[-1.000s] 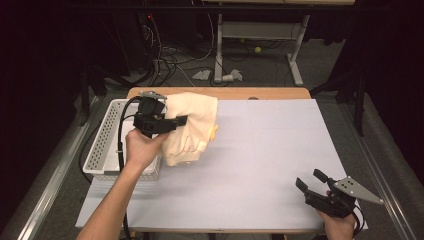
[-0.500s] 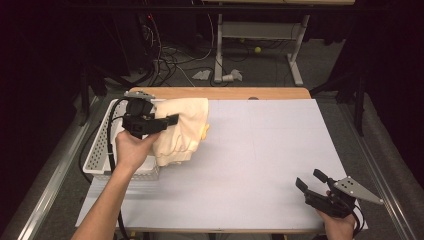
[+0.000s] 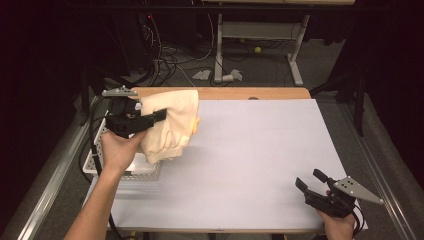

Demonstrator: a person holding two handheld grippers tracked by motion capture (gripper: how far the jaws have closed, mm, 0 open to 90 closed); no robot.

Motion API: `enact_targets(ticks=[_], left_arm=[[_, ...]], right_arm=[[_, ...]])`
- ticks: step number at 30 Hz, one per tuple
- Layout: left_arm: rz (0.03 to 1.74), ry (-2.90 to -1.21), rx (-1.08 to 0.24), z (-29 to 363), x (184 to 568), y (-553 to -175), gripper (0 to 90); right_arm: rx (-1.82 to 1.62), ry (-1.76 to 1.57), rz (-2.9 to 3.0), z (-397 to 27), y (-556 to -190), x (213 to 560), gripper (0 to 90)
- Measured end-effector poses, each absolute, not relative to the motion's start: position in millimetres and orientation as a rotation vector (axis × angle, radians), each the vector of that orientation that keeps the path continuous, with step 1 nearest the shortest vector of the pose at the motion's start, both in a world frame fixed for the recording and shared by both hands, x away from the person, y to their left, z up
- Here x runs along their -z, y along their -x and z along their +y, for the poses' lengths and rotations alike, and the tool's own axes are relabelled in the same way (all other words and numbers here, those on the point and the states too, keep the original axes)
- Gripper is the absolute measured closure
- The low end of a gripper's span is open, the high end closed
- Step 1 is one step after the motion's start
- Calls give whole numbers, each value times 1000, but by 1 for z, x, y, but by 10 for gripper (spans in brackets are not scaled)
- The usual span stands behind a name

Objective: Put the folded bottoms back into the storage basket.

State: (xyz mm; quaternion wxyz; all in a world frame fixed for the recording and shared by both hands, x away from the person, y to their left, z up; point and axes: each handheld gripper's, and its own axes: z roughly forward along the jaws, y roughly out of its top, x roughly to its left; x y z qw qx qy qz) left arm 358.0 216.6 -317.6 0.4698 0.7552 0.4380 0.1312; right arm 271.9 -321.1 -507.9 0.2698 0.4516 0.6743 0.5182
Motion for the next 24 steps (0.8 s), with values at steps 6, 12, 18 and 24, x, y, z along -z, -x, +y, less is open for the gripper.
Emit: enact_targets(ticks=[6,12,18,24], left_arm=[[1061,-1830,-351,225,308,-348,691],[1051,-1819,-373,229,301,-341,691],[1043,-1801,-398,233,294,-334,691],[1055,-1780,-419,241,293,-329,691]], right_arm=[[-1393,-1218,1817,-321,-272,508,255],[-1393,-1226,1815,-321,-272,508,255],[-1392,-1227,1815,-321,-272,508,255],[-1392,-1217,1817,-321,-272,508,255]])
